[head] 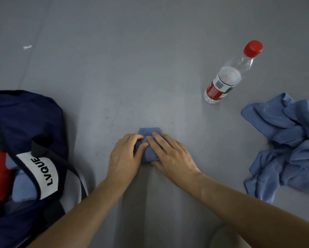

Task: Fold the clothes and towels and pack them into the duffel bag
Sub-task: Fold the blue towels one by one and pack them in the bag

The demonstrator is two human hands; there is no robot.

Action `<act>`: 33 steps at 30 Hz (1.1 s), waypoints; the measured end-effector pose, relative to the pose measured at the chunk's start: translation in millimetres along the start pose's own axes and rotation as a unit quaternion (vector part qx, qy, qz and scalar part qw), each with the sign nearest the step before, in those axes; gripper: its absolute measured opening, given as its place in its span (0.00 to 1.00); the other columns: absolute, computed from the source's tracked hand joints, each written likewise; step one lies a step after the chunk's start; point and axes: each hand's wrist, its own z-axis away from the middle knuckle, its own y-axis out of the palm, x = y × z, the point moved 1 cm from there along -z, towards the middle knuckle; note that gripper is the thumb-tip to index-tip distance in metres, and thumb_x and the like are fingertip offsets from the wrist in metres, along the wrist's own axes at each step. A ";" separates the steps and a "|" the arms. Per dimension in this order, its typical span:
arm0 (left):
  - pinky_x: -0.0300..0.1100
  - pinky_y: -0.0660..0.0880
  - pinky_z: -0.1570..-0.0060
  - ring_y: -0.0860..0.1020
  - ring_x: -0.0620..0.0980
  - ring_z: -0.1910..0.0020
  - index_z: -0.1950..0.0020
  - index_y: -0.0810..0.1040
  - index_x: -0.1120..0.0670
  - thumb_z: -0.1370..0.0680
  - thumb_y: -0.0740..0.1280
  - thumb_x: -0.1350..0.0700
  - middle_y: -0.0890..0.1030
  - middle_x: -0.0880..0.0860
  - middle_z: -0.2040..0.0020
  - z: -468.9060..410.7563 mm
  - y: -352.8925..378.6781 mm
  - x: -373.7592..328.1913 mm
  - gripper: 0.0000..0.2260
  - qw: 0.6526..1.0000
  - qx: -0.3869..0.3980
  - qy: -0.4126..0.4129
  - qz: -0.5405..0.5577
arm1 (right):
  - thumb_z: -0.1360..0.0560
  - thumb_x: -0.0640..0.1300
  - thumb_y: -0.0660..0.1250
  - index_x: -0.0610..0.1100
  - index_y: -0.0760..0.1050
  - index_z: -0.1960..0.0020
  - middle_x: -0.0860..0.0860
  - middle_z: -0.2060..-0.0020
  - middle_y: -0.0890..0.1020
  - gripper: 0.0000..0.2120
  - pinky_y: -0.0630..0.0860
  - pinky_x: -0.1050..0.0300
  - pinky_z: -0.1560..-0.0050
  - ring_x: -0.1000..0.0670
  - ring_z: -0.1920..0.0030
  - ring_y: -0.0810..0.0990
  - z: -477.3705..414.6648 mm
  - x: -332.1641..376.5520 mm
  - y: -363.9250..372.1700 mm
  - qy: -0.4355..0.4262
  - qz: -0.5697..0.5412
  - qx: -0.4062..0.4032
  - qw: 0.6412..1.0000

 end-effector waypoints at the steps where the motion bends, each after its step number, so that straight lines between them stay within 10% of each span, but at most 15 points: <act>1: 0.44 0.75 0.48 0.78 0.48 0.48 0.40 0.77 0.49 0.21 0.66 0.43 0.79 0.46 0.44 0.8 -0.5 3.8 0.14 1.000 0.012 0.023 -0.009 | 0.26 0.51 0.71 0.43 0.72 0.27 0.46 0.30 0.74 0.29 0.78 0.47 0.40 0.44 0.34 0.77 -1.1 -1.9 1.2 0.005 0.003 0.002 1.000; 5: 0.43 0.73 0.37 0.75 0.48 0.38 0.27 0.72 0.49 0.28 0.71 0.35 0.75 0.46 0.31 0.4 -7.8 30.5 0.33 0.985 0.122 0.104 -0.062 | 0.25 0.51 0.71 0.43 0.71 0.27 0.46 0.29 0.74 0.29 0.78 0.47 0.40 0.43 0.34 0.77 -4.4 -4.0 0.5 0.020 -0.009 0.016 1.000; 10: 0.48 0.75 0.38 0.76 0.46 0.39 0.29 0.74 0.45 0.28 0.74 0.40 0.76 0.42 0.34 -17.2 -11.3 32.9 0.28 0.985 0.156 0.067 -0.013 | 0.25 0.57 0.68 0.43 0.64 0.23 0.48 0.25 0.67 0.35 0.70 0.45 0.33 0.43 0.26 0.65 -27.4 -3.3 -8.4 0.043 -0.047 0.121 0.991; 15: 0.45 0.76 0.45 0.78 0.46 0.46 0.32 0.71 0.42 0.28 0.74 0.40 0.76 0.44 0.41 -9.9 -21.8 15.2 0.27 0.982 0.126 -0.130 0.053 | 0.29 0.59 0.69 0.50 0.71 0.30 0.55 0.34 0.76 0.30 0.71 0.50 0.37 0.48 0.34 0.70 -51.4 -4.7 -13.0 0.092 -0.091 0.152 0.980; 18: 0.52 0.81 0.47 0.83 0.52 0.54 0.38 0.74 0.55 0.26 0.75 0.45 0.83 0.55 0.48 5.7 -19.8 -7.7 0.22 0.874 0.110 -0.366 0.301 | 0.32 0.60 0.70 0.50 0.76 0.50 0.53 0.52 0.80 0.17 0.72 0.55 0.49 0.47 0.43 0.73 -54.3 -1.9 -15.9 0.182 -0.188 0.141 0.955; 22: 0.45 0.75 0.37 0.84 0.48 0.46 0.40 0.80 0.52 0.27 0.71 0.45 0.86 0.53 0.45 -3.1 -48.5 -38.8 0.19 0.772 0.172 -0.381 0.480 | 0.35 0.60 0.75 0.48 0.72 0.64 0.55 0.65 0.77 0.18 0.69 0.62 0.67 0.56 0.64 0.76 -52.1 11.0 -33.5 0.291 -0.404 0.121 0.859; 29: 0.42 0.79 0.42 0.82 0.48 0.41 0.32 0.78 0.52 0.22 0.68 0.48 0.84 0.51 0.39 -41.7 -185.9 -77.9 0.19 0.848 0.144 -0.252 0.443 | 0.30 0.49 0.78 0.44 0.74 0.38 0.48 0.48 0.84 0.24 0.79 0.53 0.46 0.50 0.48 0.83 -116.2 61.1 -144.9 0.212 -0.553 0.050 0.804; 33: 0.50 0.72 0.34 0.80 0.49 0.36 0.31 0.76 0.50 0.19 0.65 0.49 0.82 0.50 0.36 -33.7 -268.1 -65.0 0.18 0.874 0.100 -0.187 0.436 | 0.28 0.51 0.76 0.43 0.75 0.38 0.48 0.49 0.85 0.22 0.80 0.57 0.50 0.53 0.50 0.84 -157.6 110.3 -193.6 0.168 -0.588 0.083 0.787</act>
